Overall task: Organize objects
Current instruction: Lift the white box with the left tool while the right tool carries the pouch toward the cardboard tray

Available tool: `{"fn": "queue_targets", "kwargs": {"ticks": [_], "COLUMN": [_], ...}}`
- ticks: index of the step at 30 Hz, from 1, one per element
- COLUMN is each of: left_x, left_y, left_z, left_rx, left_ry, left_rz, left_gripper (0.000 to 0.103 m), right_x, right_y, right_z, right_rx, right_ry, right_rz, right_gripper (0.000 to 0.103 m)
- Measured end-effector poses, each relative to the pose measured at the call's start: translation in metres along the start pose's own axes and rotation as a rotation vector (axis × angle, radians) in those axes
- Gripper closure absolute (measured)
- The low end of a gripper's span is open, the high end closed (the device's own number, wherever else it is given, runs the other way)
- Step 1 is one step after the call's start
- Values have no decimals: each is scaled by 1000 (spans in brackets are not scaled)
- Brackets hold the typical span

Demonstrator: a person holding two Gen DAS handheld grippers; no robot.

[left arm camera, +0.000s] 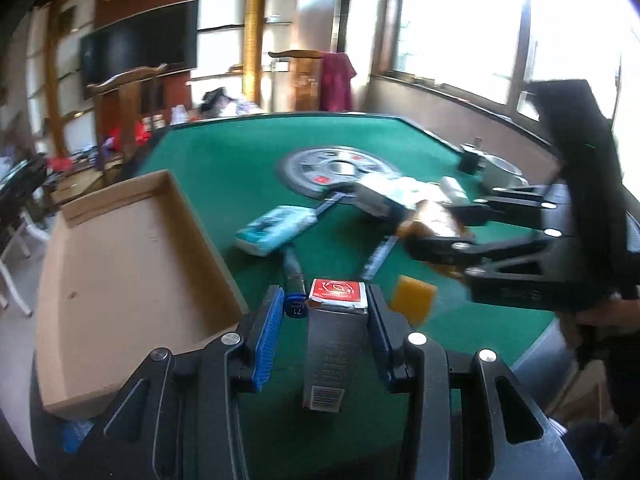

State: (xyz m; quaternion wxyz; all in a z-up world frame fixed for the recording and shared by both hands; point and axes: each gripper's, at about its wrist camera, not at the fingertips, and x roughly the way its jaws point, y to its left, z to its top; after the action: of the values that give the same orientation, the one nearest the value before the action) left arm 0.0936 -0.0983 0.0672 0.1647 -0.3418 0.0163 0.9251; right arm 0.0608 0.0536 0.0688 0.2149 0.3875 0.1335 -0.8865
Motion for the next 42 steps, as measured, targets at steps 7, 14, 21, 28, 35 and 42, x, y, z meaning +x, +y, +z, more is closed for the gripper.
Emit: {"fn": "queue_targets", "kwargs": {"ticks": [7,14,21,28,35,42], "left_x": [6,36,54,45,45,24], "left_y": [-14,-23,-26,-26,-27,-17], "left_z": [2,-14,-28,-23,-20,-6], "left_rx": [28,47,47,32,18,1], "left_ry": [14,115,183,161,148,63], "left_rz": [7,9,32,26,12,41], "left_gripper": [67,66,70,80,80,80], "right_x": [-4,1,4,4,6,3], "right_y": [-4,-13,-17,-23,-21,-9], "right_z": [-4,-14,-21,-24,-26,-19], "right_rx": [9,37,50,70,75,29], "right_ry": [-4,7,11,8,7,-5], "right_rz": [2,11,19,22,33,-1], "right_gripper": [61,61,61,61,61,61]}}
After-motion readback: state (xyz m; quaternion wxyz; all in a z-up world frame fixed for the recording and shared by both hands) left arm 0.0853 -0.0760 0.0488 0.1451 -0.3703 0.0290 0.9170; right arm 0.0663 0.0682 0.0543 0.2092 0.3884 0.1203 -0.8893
